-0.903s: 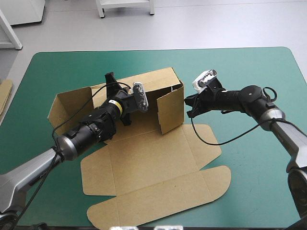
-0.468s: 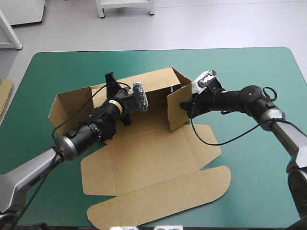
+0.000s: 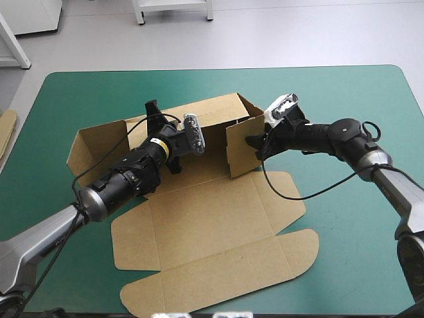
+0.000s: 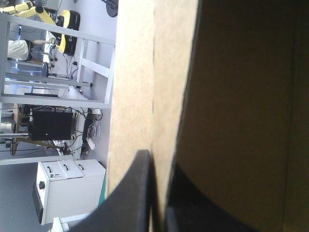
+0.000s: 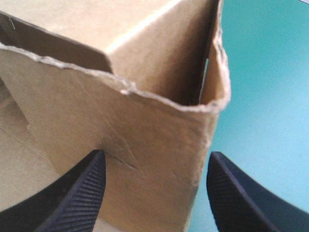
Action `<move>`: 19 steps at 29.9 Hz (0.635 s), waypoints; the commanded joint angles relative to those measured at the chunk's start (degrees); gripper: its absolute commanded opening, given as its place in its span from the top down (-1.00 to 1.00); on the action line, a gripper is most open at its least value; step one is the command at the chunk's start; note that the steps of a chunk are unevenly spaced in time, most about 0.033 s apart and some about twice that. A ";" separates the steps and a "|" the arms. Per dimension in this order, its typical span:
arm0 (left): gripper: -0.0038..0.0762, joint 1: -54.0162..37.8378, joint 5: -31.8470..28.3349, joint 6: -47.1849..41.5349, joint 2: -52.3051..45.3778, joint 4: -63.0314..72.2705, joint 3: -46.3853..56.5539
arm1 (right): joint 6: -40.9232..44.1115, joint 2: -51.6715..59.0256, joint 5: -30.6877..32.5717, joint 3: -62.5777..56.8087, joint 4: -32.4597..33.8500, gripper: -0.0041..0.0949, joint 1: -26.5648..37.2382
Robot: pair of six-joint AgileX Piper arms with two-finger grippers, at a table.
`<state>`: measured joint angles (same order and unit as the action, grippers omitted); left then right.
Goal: Fold the box
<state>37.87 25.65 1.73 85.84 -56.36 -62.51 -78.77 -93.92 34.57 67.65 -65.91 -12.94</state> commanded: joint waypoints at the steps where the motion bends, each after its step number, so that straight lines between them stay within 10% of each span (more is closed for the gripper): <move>1: 0.93 0.44 0.14 -2.55 -0.01 6.26 -0.02 | -0.65 2.81 -2.78 1.47 -1.39 -0.24 -2.69; 19: 0.92 0.44 0.74 -2.78 -0.01 5.54 -0.17 | 3.29 2.81 -10.30 1.47 -0.40 -0.22 -5.06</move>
<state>37.87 25.84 1.61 85.95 -56.83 -62.62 -75.67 -93.92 26.90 67.65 -64.62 -18.03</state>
